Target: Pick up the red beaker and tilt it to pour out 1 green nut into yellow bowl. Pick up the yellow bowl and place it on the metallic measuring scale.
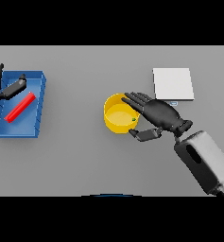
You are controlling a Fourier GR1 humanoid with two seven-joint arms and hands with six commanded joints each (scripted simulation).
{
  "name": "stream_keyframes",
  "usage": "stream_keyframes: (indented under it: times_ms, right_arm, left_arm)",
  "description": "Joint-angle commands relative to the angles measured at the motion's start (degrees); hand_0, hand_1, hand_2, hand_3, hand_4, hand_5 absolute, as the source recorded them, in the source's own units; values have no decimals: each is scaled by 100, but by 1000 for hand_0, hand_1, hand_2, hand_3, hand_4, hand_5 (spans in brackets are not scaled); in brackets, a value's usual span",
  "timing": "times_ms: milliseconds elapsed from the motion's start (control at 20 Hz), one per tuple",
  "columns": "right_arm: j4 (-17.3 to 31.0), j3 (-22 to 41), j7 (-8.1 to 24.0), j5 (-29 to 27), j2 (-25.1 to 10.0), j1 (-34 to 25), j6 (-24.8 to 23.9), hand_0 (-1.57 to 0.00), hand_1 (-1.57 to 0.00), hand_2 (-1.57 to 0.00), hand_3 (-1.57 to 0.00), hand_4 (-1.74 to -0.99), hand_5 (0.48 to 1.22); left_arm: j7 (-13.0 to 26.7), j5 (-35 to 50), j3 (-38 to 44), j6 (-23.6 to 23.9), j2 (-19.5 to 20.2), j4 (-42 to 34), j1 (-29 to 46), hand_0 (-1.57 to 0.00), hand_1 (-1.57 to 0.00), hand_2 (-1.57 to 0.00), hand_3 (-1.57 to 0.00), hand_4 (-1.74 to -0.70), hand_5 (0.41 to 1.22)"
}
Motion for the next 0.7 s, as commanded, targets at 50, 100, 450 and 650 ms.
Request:
stream_keyframes:
  times_ms: [50, 100, 450, 650]
  right_arm:
    - [214, 157, -142, 73, -50, -228, 205, 1, 1, 1, 1, -1276, 670]
    - [366, 250, -170, 139, -15, -327, 244, 1, 1, 1, 1, -1277, 677]
    - [1168, 622, -425, 257, 191, -963, 617, 1, 1, 1, 1, -1243, 682]
    - [1411, 790, -424, 342, 232, -1121, 809, 1, 1, 1, 1, -1281, 674]
  left_arm:
    - [0, -30, 2, -11, 5, 41, -60, 1, 1, 1, 1, -799, 720]
    - [-14, -37, -29, -27, -33, 61, -55, 1, 1, 1, 1, -797, 718]
    - [-37, 10, 23, -82, -3, 103, -114, 1, 1, 1, 1, -795, 729]
    - [-92, -17, 23, -111, -8, 179, -147, 1, 1, 1, 1, -797, 734]
